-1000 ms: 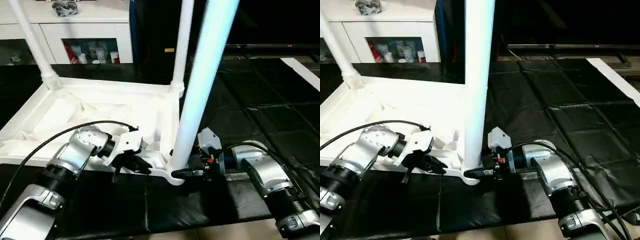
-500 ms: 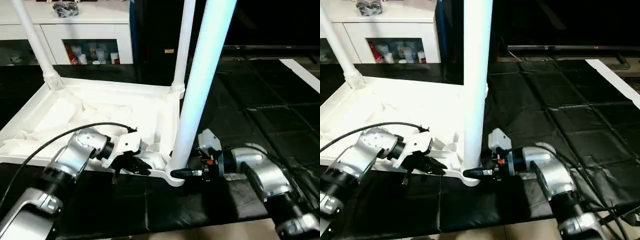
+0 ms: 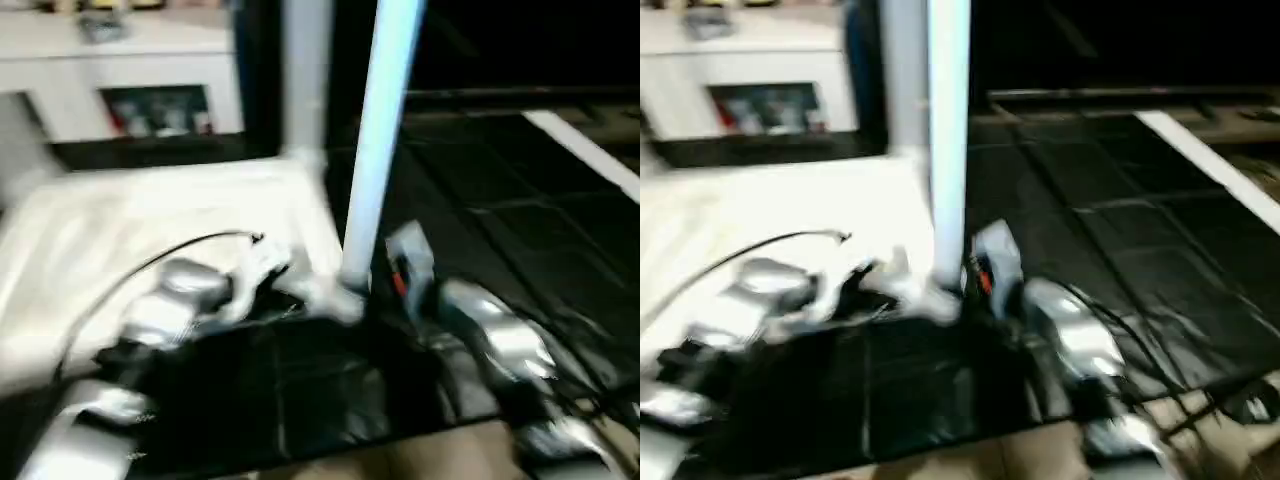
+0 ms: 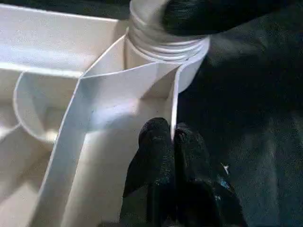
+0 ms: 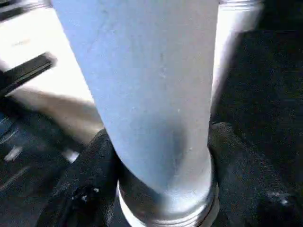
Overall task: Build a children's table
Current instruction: Rotate leg to tighten
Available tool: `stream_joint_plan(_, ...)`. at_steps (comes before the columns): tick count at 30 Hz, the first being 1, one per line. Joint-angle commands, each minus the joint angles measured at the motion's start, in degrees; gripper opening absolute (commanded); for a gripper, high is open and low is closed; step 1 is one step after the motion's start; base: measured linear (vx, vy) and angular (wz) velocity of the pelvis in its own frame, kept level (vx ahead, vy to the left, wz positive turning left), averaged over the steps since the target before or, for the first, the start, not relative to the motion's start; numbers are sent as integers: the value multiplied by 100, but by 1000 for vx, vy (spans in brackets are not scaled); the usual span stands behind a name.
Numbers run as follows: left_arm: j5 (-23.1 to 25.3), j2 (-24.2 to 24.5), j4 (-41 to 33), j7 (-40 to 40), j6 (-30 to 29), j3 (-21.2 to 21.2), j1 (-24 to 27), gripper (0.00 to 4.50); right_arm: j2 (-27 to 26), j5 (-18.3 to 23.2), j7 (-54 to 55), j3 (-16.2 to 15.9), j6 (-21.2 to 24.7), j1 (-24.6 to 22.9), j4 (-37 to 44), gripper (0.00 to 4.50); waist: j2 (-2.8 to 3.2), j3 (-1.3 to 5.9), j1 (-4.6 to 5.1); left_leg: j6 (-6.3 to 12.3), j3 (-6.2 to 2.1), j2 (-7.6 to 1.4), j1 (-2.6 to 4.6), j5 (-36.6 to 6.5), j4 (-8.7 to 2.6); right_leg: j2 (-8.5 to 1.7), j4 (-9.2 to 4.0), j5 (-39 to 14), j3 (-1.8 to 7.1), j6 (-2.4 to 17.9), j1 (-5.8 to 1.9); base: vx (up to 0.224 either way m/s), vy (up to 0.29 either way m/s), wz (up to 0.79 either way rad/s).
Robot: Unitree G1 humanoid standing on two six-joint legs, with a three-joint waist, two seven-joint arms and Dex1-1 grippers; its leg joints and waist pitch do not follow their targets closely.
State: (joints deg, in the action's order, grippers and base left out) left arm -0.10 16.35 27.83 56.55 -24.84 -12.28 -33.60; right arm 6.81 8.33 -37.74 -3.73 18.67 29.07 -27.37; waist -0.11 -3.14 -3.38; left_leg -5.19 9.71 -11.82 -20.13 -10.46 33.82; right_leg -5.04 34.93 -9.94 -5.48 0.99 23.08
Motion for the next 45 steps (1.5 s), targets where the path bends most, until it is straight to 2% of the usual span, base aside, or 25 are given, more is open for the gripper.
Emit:
stream_joint_plan(1,-144,-407,-272,-792,-71,300,-416,0,-671,73,169,-473,152,204,-314,250,8,392,-42,66,-33,-78,-44,-1126,-408,-316,-500,-1938,277,847,-301,0,0,0)
stream_joint_plan(4,-116,-706,-351,-1294,-368,434,-520,0,-1023,-13,888,-218,126,636,-750,250,21,421,-38,69,-17,-79,-42,-914,-389,-326,-446,-1558,281,1033,-311,0,0,0)
stream_joint_plan(5,-102,-751,-354,-1360,-374,446,-547,0,-1060,-60,911,-228,115,706,-795,250,27,438,-38,105,-17,-83,-52,-686,-378,-300,-391,-1091,283,1140,-325,0,0,0)
stream_joint_plan(6,-87,-767,-334,-1382,-334,440,-573,0,-1068,-107,871,-271,60,749,-820,250,20,438,-35,141,-13,-86,-59,-632,-373,-297,-381,-935,288,1174,-329,0,0,0)
stream_joint_plan(8,-50,-780,-339,-1448,-341,425,-600,0,-1093,-176,808,-273,-1,775,-835,250,20,467,-22,256,-11,-79,-89,-346,-344,-278,-283,-231,297,1322,-363,0,0,0)
stream_joint_plan(10,-23,-745,-326,-1470,-331,399,-610,0,-1083,-130,733,-239,-60,736,-786,305,27,490,-36,392,-1,-79,-72,-155,-312,-283,-258,128,292,1422,-355,0,0,0)
stream_joint_plan(11,-7,-678,-323,-1423,-286,369,-598,0,-1058,-52,674,-199,-67,678,-717,302,22,484,-39,516,10,-66,-86,-123,-301,-280,-242,350,298,1533,-362,0,0,0)
stream_joint_plan(13,8,-588,-323,-1342,-240,338,-575,0,-1002,-5,598,-175,-103,599,-643,309,43,455,-28,538,7,-76,-89,-375,-325,-295,-276,60,289,1497,-367,0,0,0)
stream_joint_plan(14,11,-573,-327,-1334,-255,341,-566,0,-973,-40,570,-181,-189,590,-675,344,36,452,-22,516,9,-79,-85,-486,-330,-300,-299,-97,286,1467,-366,0,0,0)
stream_joint_plan(15,3,-520,-322,-1263,-229,340,-552,0,-900,-40,491,-181,-227,515,-628,351,76,436,-13,431,6,-82,-78,-640,-339,-308,-328,-388,287,1423,-358,0,0,0)
stream_joint_plan(17,0,-356,-300,-1024,-95,300,-491,0,-683,-34,240,-191,-353,285,-429,355,65,433,-12,340,6,-89,-68,-742,-346,-304,-359,-619,295,1323,-358,0,0,0)
stream_joint_plan(18,0,-356,-300,-1024,-95,300,-491,0,-683,-34,240,-191,-353,285,-429,370,61,432,-21,342,4,-93,-64,-739,-348,-301,-368,-617,296,1305,-356,0,0,0)
stream_joint_plan(19,6,-308,-293,-951,-43,278,-469,0,-621,-33,150,-182,-382,212,-354,387,92,446,-17,327,-5,-95,-65,-672,-344,-294,-330,-464,298,1345,-358,0,0,0)
stream_joint_plan(22,5,-54,-224,-535,302,172,-379,0,-251,43,-250,-121,-538,-94,-14,401,71,445,-11,361,-6,-92,-80,-667,-340,-290,-315,-279,294,1404,-374,0,0,0)
stream_joint_plan(23,2,13,-216,-422,396,135,-357,0,-151,74,-355,-105,-588,-157,53,430,103,445,-20,386,-6,-97,-60,-767,-336,-291,-343,-306,291,1390,-363,0,0,0)
stream_joint_plan(24,-5,88,-215,-286,480,97,-332,0,-30,112,-503,-91,-637,-223,128,440,95,448,-13,390,-8,-91,-76,-751,-338,-288,-325,-254,290,1448,-376,0,0,0)
stream_joint_plan(28,-46,296,-281,171,682,-46,-249,0,244,196,-907,-32,-738,-362,301,447,86,444,-45,384,-5,-98,-62,-821,-336,-300,-342,-416,290,1458,-366,0,0,0)
stream_joint_plan(30,-102,550,-341,752,934,-209,-164,0,538,335,-1418,18,-802,-473,502,447,75,437,-74,395,-8,-112,-59,-864,-345,-303,-347,-489,291,1437,-368,0,0,0)
stream_joint_plan(32,-90,707,-312,1045,1126,-319,-142,0,731,395,-1712,-10,-840,-525,598,447,98,425,-103,386,0,-123,-29,-941,-348,-291,-353,-572,293,1438,-331,0,0,0)
stream_joint_plan(33,-85,819,-272,1264,1271,-393,-135,0,894,451,-1956,-55,-850,-555,658,447,85,422,-169,377,8,-137,-15,-940,-350,-295,-343,-604,301,1420,-320,0,0,0)
stream_joint_plan(34,-90,863,-260,1359,1314,-418,-131,0,966,481,-2083,-80,-851,-566,686,447,85,422,-169,377,8,-137,-15,-940,-350,-295,-343,-604,301,1420,-320,0,0,0)
stream_joint_plan(35,-123,981,-286,1650,1419,-485,-101,0,1132,528,-2382,-143,-820,-578,750,447,93,411,-222,347,23,-148,17,-1050,-354,-296,-360,-742,303,1408,-295,0,0,0)
stream_joint_plan(36,-138,1050,-302,1814,1462,-526,-81,0,1225,545,-2569,-192,-795,-585,793,447,96,415,-245,335,18,-152,-8,-1028,-358,-304,-345,-744,301,1402,-317,0,0,0)
stream_joint_plan(40,-165,1181,-316,2150,1584,-615,-51,0,1393,519,-2907,-313,-800,-576,827,447,82,420,-297,285,19,-149,-7,-1039,-355,-315,-349,-838,298,1374,-309,0,0,0)
stream_joint_plan(45,-193,1322,-311,2623,1887,-816,-56,0,1594,274,-3330,-702,-1145,-502,811,447,38,418,-319,266,17,-143,-32,-967,-355,-328,-344,-964,301,1294,-313,0,0,0)
